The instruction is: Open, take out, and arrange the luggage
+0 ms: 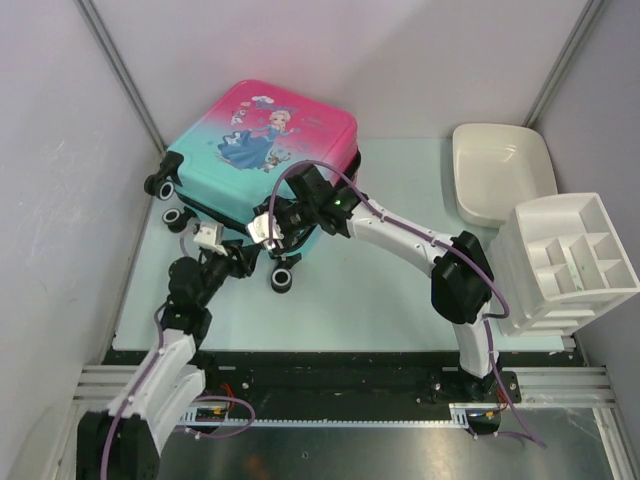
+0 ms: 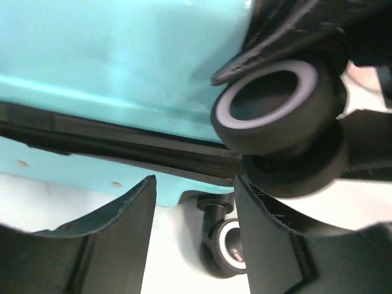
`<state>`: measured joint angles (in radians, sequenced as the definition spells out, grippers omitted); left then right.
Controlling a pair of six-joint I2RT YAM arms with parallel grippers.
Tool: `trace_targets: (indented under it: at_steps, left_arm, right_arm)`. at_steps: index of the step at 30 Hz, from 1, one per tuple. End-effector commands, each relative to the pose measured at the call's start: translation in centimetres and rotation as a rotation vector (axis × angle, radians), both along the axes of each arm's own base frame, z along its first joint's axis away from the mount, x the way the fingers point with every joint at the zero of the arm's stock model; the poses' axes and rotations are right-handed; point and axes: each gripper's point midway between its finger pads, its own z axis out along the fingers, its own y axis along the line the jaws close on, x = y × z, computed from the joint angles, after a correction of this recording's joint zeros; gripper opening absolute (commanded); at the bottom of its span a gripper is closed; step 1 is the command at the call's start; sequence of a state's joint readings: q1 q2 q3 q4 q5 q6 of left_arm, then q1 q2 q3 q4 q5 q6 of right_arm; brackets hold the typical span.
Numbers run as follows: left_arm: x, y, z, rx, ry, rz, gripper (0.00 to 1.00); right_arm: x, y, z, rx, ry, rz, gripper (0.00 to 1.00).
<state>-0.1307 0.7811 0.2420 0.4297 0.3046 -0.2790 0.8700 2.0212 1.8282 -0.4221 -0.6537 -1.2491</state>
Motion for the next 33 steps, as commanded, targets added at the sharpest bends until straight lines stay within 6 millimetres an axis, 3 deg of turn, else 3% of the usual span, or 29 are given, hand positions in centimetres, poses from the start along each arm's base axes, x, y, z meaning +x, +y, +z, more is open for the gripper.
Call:
trace_targets:
  at_steps: [1, 4, 7, 8, 9, 10, 12, 16, 24, 33]
  left_arm:
    - [-1.4, 0.3, 3.3, 0.337, -0.261, -0.117, 0.61]
    - [-3.2, -0.8, 2.8, 0.525, -0.408, -0.264, 0.63]
    - [-5.7, -2.9, -0.1, 0.779, -0.610, -0.535, 0.70]
    - [-6.2, -3.2, -1.5, 0.917, -0.701, -0.617, 0.69]
    - [-6.5, -3.6, -1.9, 0.949, -0.737, -0.661, 0.68]
    - [-6.3, -3.8, -3.0, 0.970, -0.719, -0.699, 0.66]
    - [-6.0, -4.8, -3.1, 1.070, -0.763, -0.765, 0.61]
    - [-4.3, -4.7, -4.6, 1.331, -0.796, -0.802, 0.59]
    - [-3.3, -4.0, -3.9, 1.751, -1.039, -0.769, 0.61]
    - [-2.4, -5.3, -1.1, 1.876, -1.174, -0.774, 0.65]
  right_arm:
    - [7.1, -4.6, 0.6, 0.028, 0.182, -0.390, 0.00]
    - [6.9, -4.6, -0.1, 0.024, 0.252, -0.400, 0.00]
    - [6.8, -4.4, -0.4, 0.023, 0.293, -0.405, 0.00]
    - [6.8, -4.4, -0.4, 0.024, 0.305, -0.410, 0.00]
    - [7.0, -4.3, -0.1, 0.030, 0.312, -0.411, 0.00]
    - [7.0, -4.2, -0.1, 0.030, 0.322, -0.413, 0.00]
    - [7.1, -4.1, 0.1, 0.030, 0.335, -0.415, 0.00]
    - [7.2, -4.3, 0.0, 0.024, 0.355, -0.423, 0.00]
    - [6.8, -4.2, -0.6, 0.011, 0.385, -0.424, 0.00]
    - [6.4, -3.8, -0.8, 0.009, 0.417, -0.421, 0.00]
